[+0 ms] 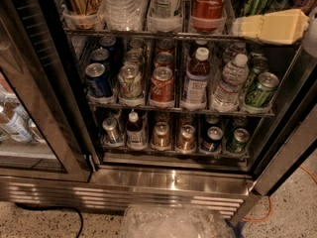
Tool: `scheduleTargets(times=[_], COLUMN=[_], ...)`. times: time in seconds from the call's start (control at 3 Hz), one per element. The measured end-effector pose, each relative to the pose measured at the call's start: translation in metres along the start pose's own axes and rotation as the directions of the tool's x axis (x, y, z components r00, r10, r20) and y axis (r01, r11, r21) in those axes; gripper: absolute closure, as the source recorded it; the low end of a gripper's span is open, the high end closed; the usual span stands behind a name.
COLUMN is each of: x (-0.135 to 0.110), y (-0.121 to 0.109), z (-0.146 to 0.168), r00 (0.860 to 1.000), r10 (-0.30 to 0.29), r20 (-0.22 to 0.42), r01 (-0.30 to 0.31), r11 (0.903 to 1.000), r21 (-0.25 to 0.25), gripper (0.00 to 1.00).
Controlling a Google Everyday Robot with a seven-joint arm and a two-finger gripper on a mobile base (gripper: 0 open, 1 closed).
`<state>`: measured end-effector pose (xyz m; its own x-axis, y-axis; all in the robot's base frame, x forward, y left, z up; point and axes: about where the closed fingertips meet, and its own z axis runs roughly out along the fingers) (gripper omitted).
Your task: Pick redbull can from top shelf of fridge
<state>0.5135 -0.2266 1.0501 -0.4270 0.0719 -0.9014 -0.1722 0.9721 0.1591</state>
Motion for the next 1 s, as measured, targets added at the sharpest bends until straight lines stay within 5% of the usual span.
scheduleTargets(times=[0.67,1.0], x=[-0.007,-0.009], y=[-0.007,-0.014], z=[-0.002,-0.009], r00=[0.998,0.996], r10=[0.001,0.012], r20=[0.06,0.092], r01=[-0.005,-0.021], r11=[0.998,0.9951], r21=[0.063,0.096], gripper=[0.0,0.16])
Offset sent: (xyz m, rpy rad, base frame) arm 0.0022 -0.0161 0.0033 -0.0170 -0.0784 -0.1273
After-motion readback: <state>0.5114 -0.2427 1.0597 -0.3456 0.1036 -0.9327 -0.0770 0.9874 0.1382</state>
